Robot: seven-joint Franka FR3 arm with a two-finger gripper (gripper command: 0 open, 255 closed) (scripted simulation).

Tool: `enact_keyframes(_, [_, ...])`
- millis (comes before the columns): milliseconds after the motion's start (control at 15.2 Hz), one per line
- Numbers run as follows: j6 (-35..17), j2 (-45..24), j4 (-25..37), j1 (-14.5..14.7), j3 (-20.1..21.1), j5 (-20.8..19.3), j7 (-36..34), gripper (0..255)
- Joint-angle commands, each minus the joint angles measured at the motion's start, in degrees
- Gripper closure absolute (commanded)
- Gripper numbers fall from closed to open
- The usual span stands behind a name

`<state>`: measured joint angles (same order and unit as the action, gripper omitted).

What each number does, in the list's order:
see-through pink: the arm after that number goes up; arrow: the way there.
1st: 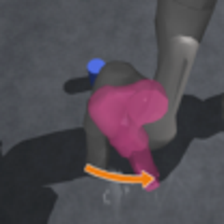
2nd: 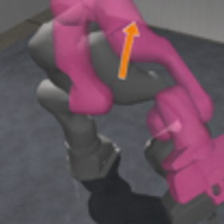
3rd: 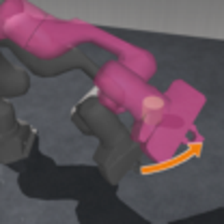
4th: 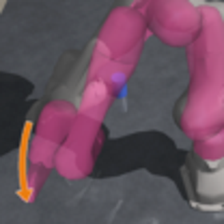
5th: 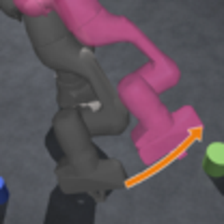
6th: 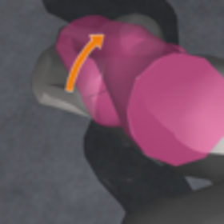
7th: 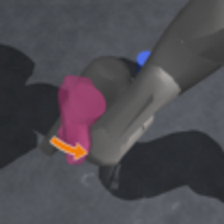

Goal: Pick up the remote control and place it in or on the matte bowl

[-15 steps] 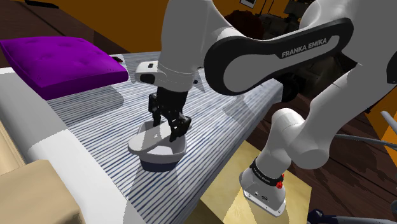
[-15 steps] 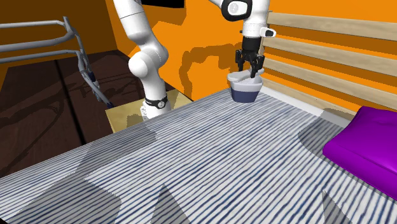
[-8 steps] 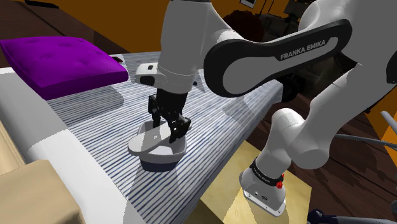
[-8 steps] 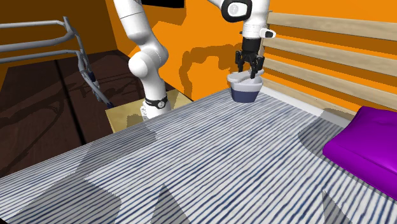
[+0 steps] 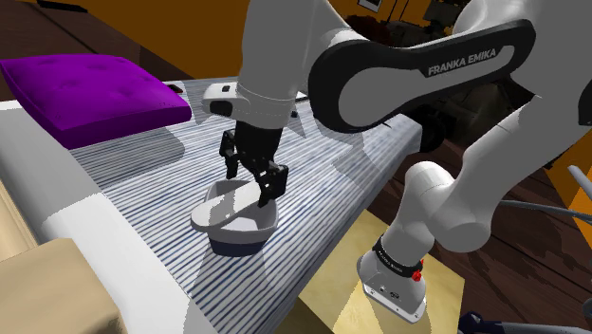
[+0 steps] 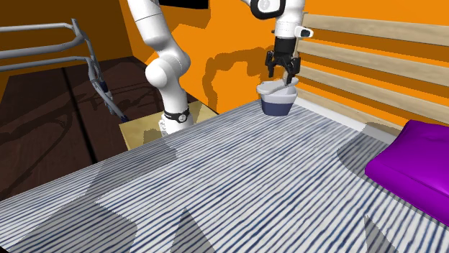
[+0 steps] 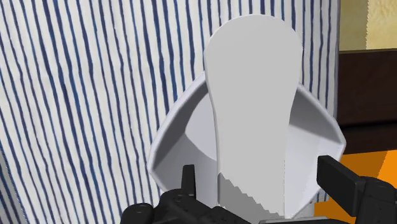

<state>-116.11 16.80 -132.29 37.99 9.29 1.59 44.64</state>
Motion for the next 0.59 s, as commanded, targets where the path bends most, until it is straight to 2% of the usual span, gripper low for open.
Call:
enact_keyframes(0, [3.32,0.73,2.53,0.06,-0.01,0.09,-0.06,0])
enact_keyframes(66, [4.87,1.05,3.76,0.07,-0.06,0.11,-0.03,0])
enact_keyframes(528, [4.87,1.05,3.76,0.07,-0.06,0.11,-0.03,0])
